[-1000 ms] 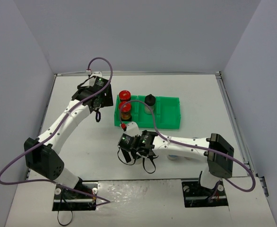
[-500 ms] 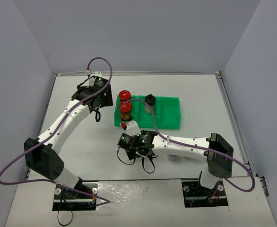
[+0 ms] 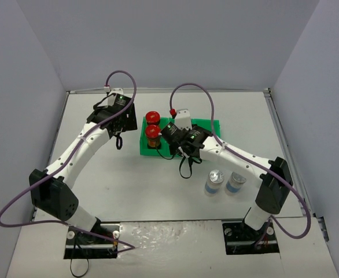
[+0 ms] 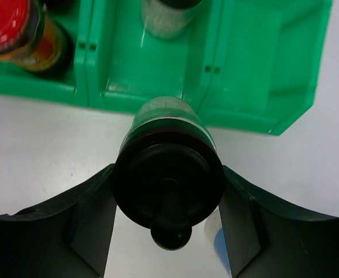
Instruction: Organize the condiment bottles
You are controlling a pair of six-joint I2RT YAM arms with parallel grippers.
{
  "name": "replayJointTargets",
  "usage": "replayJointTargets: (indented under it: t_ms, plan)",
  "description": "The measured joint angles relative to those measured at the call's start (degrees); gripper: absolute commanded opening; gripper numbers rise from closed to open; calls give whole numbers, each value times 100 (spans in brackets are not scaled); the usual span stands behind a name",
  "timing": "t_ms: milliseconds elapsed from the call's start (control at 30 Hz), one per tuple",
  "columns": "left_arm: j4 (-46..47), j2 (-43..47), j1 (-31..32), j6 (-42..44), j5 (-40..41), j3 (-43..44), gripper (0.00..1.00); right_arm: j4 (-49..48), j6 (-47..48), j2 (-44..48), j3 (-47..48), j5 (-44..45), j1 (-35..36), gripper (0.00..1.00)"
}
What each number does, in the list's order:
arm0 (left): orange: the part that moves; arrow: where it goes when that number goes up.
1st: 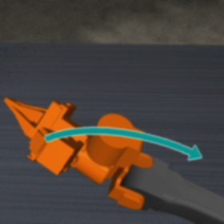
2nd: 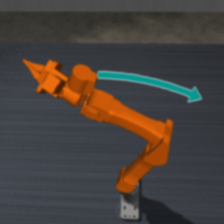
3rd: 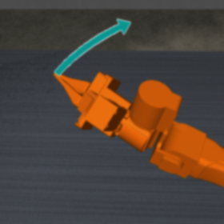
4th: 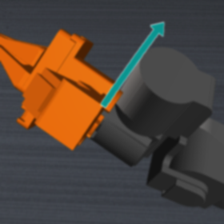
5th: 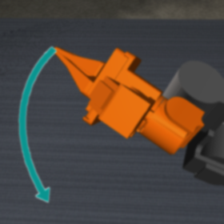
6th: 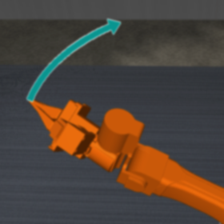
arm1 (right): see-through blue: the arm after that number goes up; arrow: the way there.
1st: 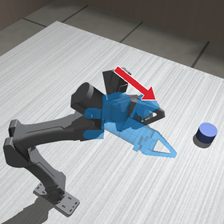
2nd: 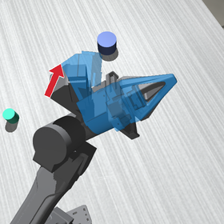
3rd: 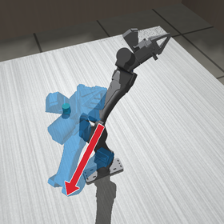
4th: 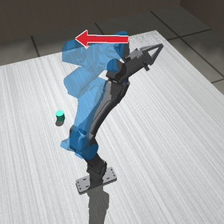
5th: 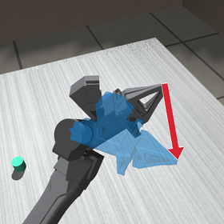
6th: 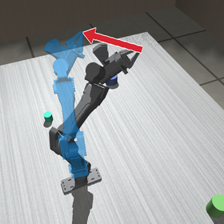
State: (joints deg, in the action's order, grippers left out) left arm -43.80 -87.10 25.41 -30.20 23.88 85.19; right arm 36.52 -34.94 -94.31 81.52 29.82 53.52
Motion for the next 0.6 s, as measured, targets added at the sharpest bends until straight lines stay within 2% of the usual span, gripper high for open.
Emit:
replayJointTargets:
  t_ms: [267,600]
  plan:
    - [-3,-11,-4,0,0,0,88,-235,487,-434,822,144,-501,0]
    - [-7,-12,-4,2,0,0,88,-539,662,-1077,941,-87,-875,0]
